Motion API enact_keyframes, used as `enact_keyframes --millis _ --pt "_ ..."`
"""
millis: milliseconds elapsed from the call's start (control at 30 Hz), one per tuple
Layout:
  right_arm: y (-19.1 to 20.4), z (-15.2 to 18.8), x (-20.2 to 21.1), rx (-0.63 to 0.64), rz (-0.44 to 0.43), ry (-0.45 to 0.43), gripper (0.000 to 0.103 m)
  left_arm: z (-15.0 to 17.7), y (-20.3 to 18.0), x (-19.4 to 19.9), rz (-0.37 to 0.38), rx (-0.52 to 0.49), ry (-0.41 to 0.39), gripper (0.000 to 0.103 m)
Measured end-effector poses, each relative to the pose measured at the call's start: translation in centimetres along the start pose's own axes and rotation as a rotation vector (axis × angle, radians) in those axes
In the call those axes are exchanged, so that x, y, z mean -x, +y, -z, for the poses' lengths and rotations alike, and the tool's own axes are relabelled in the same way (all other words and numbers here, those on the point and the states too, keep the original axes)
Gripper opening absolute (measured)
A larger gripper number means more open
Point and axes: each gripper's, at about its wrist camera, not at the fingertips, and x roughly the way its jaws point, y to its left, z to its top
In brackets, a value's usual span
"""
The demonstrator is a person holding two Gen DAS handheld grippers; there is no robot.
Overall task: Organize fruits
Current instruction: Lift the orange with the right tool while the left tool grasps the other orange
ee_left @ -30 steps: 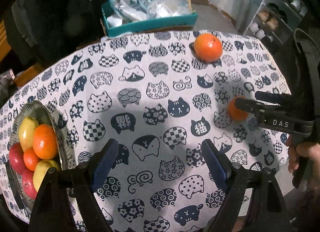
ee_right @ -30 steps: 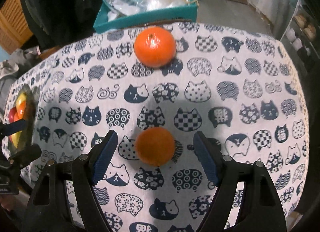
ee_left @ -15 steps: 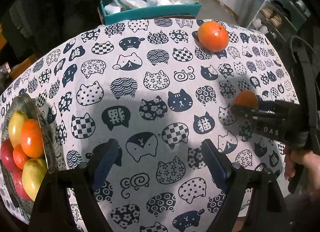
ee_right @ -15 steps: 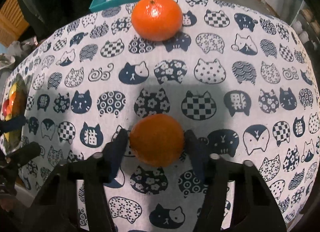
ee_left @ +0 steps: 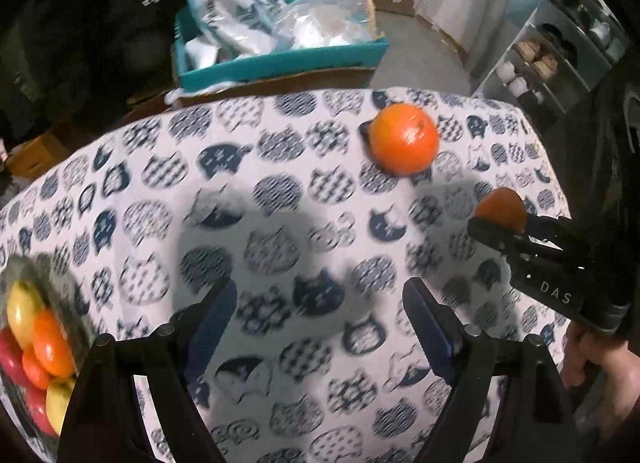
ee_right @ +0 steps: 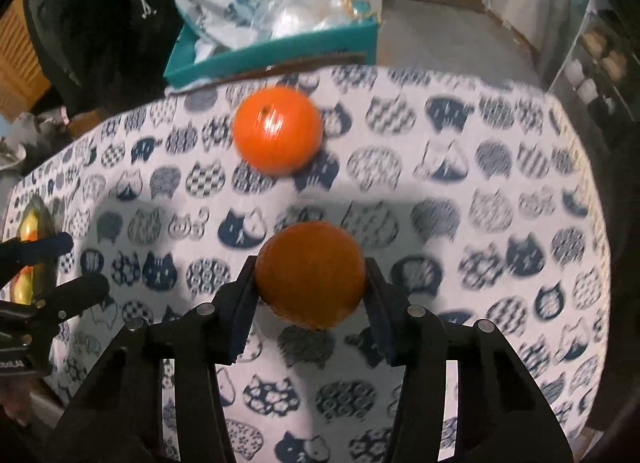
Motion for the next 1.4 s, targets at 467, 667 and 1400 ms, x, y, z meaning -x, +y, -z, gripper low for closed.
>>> enact_keyframes --millis 467,667,1400 --pt "-4.0 -5.7 1.7 0.035 0.039 -0.023 0.05 -6.4 -5.9 -3.4 0.03 -0.093 -0.005 0.086" --pt "-6.3 -7.1 1.0 0.025 0.026 -0.005 0.05 -8.0 -7.2 -5.2 0.031 -0.114 0.006 0.086" --pt "-8.2 -6.2 -1.5 -0.054 0.007 0.015 0.05 -9.9 -8.0 -10.2 0.048 -0.08 0.043 0.081"
